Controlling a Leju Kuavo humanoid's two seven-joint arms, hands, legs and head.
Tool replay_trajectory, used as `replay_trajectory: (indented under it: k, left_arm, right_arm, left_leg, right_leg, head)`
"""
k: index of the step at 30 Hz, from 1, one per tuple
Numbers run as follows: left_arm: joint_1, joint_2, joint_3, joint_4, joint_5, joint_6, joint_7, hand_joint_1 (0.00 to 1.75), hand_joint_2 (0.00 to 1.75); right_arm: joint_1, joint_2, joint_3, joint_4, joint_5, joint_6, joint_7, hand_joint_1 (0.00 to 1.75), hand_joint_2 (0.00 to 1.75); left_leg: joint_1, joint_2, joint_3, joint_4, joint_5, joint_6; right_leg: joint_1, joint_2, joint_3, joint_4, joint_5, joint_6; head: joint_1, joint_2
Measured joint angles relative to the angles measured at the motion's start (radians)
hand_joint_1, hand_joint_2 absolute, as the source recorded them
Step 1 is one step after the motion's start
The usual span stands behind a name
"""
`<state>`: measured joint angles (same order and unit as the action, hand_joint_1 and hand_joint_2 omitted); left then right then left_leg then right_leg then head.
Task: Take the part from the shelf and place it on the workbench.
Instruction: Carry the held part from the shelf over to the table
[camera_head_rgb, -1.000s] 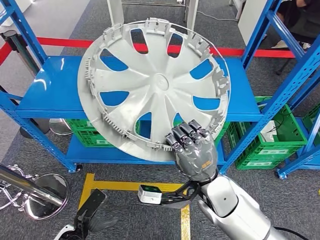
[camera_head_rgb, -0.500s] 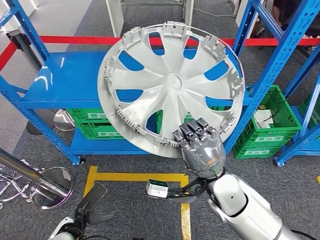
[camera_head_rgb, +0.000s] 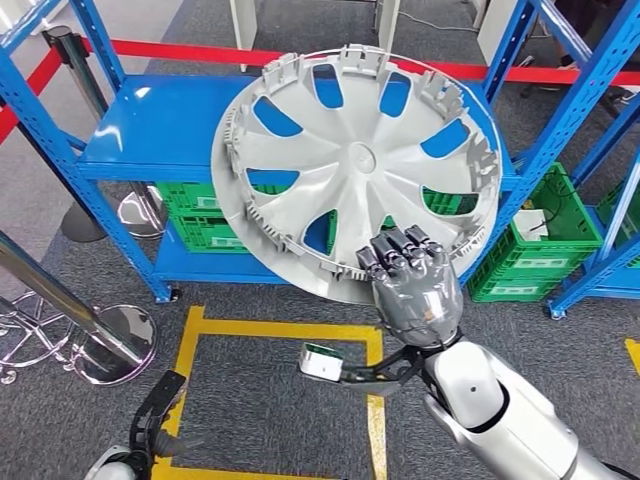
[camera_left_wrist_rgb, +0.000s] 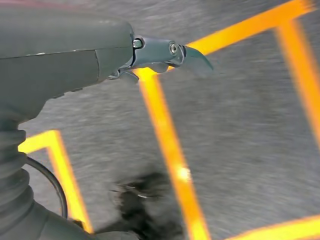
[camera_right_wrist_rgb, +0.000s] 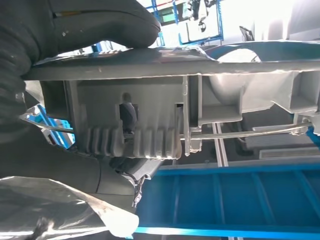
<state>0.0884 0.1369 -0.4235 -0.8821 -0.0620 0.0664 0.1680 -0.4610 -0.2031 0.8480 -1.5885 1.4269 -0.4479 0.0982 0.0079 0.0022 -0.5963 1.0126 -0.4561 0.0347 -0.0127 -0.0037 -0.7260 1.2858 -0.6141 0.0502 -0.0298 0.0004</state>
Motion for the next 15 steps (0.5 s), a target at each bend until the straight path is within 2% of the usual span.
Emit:
replay_trajectory:
  k: [1, 2, 3, 4, 5, 6, 7, 9, 10, 11, 12, 14, 15]
  left_arm:
    - [-0.001, 0.0, 0.005, 0.025, 0.0, 0.002, 0.0, 0.0, 1.75]
    - [-0.001, 0.0, 0.009, 0.046, 0.0, 0.004, 0.0, 0.0, 1.75]
    - [-0.001, 0.0, 0.012, 0.065, 0.0, 0.006, 0.003, 0.0, 1.75]
    - [0.0, -0.002, 0.014, 0.08, 0.0, 0.008, 0.007, 0.0, 1.75]
    - [0.002, -0.004, 0.015, 0.09, 0.0, 0.01, 0.013, 0.0, 1.75]
    - [0.005, -0.005, 0.016, 0.099, 0.0, 0.011, 0.02, 0.0, 1.75]
    - [0.008, -0.007, 0.017, 0.105, 0.0, 0.011, 0.026, 0.0, 1.75]
    - [0.018, -0.006, 0.018, 0.117, 0.0, 0.011, 0.033, 0.0, 1.75]
    - [0.022, -0.006, 0.018, 0.121, 0.0, 0.011, 0.035, 0.0, 1.75]
    - [0.027, -0.006, 0.018, 0.125, 0.0, 0.011, 0.036, 0.0, 1.75]
    - [0.029, -0.006, 0.019, 0.128, 0.0, 0.011, 0.037, 0.0, 1.75]
    - [0.031, -0.005, 0.02, 0.133, 0.0, 0.012, 0.037, 0.0, 1.75]
    - [0.032, -0.004, 0.02, 0.136, 0.0, 0.013, 0.038, 0.0, 1.75]
  right_arm:
    - [0.0, -0.003, 0.001, -0.004, 0.0, 0.002, 0.002, 1.75, 1.75]
    - [0.0, -0.005, 0.001, -0.007, 0.0, 0.005, 0.005, 1.75, 1.75]
    - [0.0, -0.008, 0.002, -0.01, 0.0, 0.007, 0.008, 1.75, 1.75]
    - [0.0, -0.01, 0.002, -0.014, 0.0, 0.008, 0.012, 1.75, 1.75]
    - [-0.001, -0.012, 0.001, -0.018, 0.0, 0.009, 0.015, 1.75, 1.75]
    - [-0.001, -0.015, 0.001, -0.021, 0.0, 0.009, 0.019, 1.75, 1.75]
    - [-0.001, -0.019, 0.0, -0.024, 0.001, 0.009, 0.022, 1.75, 1.75]
    - [0.002, -0.025, 0.0, -0.025, 0.003, 0.009, 0.027, 1.75, 1.75]
    - [0.004, -0.028, 0.0, -0.025, 0.003, 0.009, 0.029, 1.75, 1.75]
    - [0.005, -0.029, -0.001, -0.026, 0.004, 0.009, 0.03, 1.75, 1.75]
    - [0.007, -0.03, -0.001, -0.026, 0.004, 0.009, 0.032, 1.75, 1.75]
    - [0.011, -0.031, -0.001, -0.026, 0.006, 0.008, 0.034, 1.75, 1.75]
    - [0.013, -0.032, -0.001, -0.026, 0.008, 0.008, 0.036, 1.75, 1.75]
  left_leg:
    - [-0.003, 0.0, -0.014, 0.001, 0.01, 0.001]
    - [-0.006, 0.0, -0.027, 0.001, 0.02, 0.001]
    - [-0.009, 0.0, -0.038, 0.001, 0.03, 0.0]
    - [-0.011, 0.0, -0.047, 0.001, 0.039, -0.001]
    - [-0.013, -0.001, -0.055, 0.002, 0.047, -0.003]
    - [-0.012, -0.001, -0.061, 0.001, 0.058, -0.007]
    - [-0.01, 0.0, -0.067, -0.001, 0.068, -0.012]
    - [-0.007, -0.001, -0.075, -0.013, 0.087, -0.023]
    - [-0.008, -0.002, -0.08, -0.014, 0.08, -0.029]
    - [-0.008, -0.003, -0.087, 0.0, 0.056, -0.034]
    - [-0.007, -0.004, -0.099, 0.04, 0.013, -0.039]
    - [-0.001, -0.005, -0.128, 0.175, -0.078, -0.051]
    - [0.002, -0.005, -0.136, 0.237, -0.103, -0.057]
  right_leg:
    - [0.001, 0.0, 0.009, 0.023, 0.005, -0.002]
    - [0.003, 0.001, 0.036, 0.011, 0.028, -0.007]
    - [0.007, 0.001, 0.079, -0.038, 0.057, -0.016]
    - [0.012, 0.003, 0.132, -0.109, 0.076, -0.029]
    - [0.017, 0.004, 0.186, -0.189, 0.082, -0.04]
    - [0.023, 0.004, 0.225, -0.255, 0.077, -0.048]
    - [0.028, 0.004, 0.247, -0.297, 0.07, -0.052]
    - [0.027, 0.002, 0.252, -0.331, 0.082, -0.053]
    - [0.023, 0.001, 0.248, -0.339, 0.098, -0.056]
    - [0.018, -0.001, 0.244, -0.346, 0.112, -0.059]
    - [0.013, -0.003, 0.236, -0.351, 0.124, -0.062]
    - [0.011, -0.007, 0.209, -0.34, 0.138, -0.063]
    - [0.01, -0.009, 0.194, -0.332, 0.142, -0.063]
  head:
    - [0.0, 0.0]
    - [0.0, 0.0]
    - [0.001, 0.0]
    - [0.0, 0.0]
    - [0.0, 0.0]
    - [-0.001, 0.0]
    - [-0.001, 0.0]
    - [0.001, 0.0]
    - [0.003, 0.0]
    - [0.003, 0.0]
    - [0.003, 0.0]
    - [-0.001, 0.0]
    - [-0.002, 0.0]
